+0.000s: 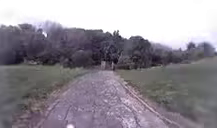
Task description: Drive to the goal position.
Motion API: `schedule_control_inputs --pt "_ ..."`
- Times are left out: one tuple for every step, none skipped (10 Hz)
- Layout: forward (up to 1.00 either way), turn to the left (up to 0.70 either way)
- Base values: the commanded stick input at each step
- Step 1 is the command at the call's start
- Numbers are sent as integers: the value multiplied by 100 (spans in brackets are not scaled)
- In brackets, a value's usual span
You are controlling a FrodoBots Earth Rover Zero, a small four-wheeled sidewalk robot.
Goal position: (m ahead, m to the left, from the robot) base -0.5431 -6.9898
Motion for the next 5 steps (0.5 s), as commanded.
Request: schedule_control_inputs --pt "0 -85" --pt "0 -85" --pt "0 -85" --pt "0 -85" --pt "0 -85"
